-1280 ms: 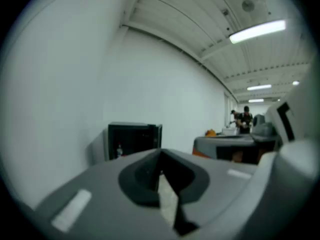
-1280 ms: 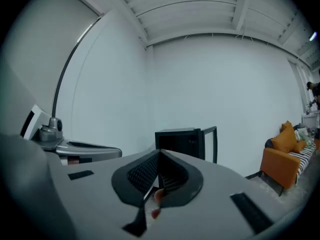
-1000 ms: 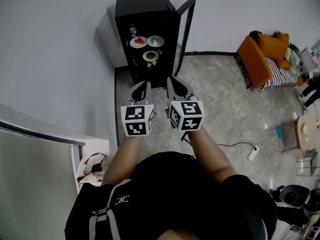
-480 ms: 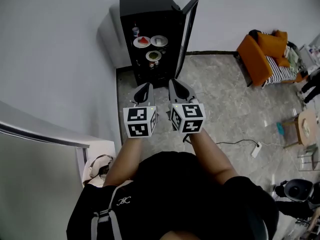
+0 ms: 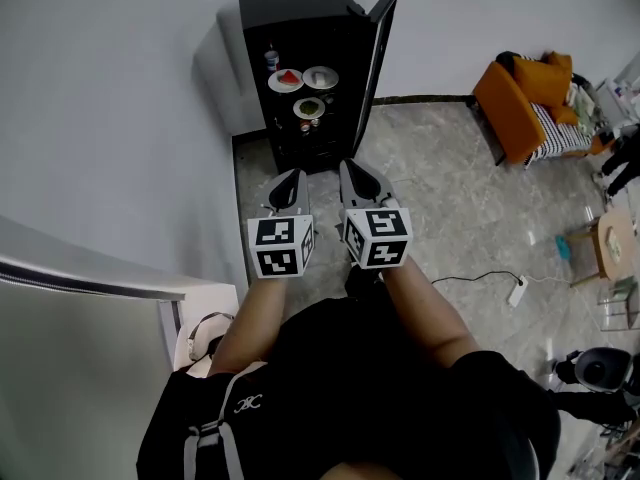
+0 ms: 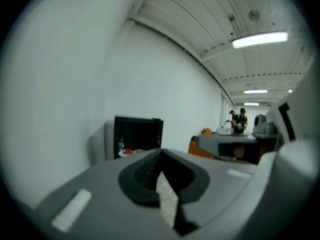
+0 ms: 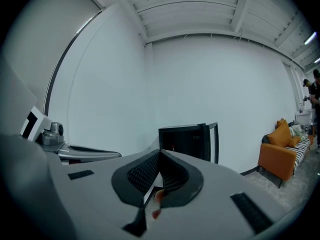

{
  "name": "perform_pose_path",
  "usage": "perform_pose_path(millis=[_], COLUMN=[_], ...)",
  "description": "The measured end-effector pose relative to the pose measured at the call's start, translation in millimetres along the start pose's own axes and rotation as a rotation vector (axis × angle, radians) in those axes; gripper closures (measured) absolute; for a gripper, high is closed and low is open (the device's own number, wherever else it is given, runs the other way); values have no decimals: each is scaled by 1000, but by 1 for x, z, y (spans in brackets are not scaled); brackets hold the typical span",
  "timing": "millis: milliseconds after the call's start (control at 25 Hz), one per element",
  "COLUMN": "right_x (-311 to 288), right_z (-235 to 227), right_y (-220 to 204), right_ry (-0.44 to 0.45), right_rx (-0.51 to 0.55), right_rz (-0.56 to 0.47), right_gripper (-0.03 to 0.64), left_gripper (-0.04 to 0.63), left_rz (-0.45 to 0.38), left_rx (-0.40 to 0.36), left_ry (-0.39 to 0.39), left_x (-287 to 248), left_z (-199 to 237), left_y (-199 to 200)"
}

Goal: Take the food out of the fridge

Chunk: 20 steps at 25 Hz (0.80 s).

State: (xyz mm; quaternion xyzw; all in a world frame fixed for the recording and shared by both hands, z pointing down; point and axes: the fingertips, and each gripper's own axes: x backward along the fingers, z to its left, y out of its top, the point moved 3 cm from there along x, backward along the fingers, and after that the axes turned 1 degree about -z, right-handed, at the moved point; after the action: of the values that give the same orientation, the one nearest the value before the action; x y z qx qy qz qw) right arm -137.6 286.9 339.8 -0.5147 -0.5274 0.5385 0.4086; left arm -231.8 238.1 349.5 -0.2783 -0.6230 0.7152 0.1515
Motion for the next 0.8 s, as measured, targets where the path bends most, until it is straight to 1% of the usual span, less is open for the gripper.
perform_pose_path(millis=[120,280,520,800], right_x=[-14,-44,-107,-175], right_z=[-7,-22,-55,-105], right_y=[-2,-4,3,17], right_ry=[1,13,48,57], right_rx=[-8,-15,-25,-58], right_rz=[3,3,-2,-2], right_gripper=[624,624,624,624], left_gripper=[601,601,601,601], left_rz=[-1,5,17,43], left_rx=[-5,-8,-3,-8], left_ry=[2,12,41,61], left_x=[-11,-40,-103,-180], left_z=[5,15,36,51], left_y=[0,0,11,29])
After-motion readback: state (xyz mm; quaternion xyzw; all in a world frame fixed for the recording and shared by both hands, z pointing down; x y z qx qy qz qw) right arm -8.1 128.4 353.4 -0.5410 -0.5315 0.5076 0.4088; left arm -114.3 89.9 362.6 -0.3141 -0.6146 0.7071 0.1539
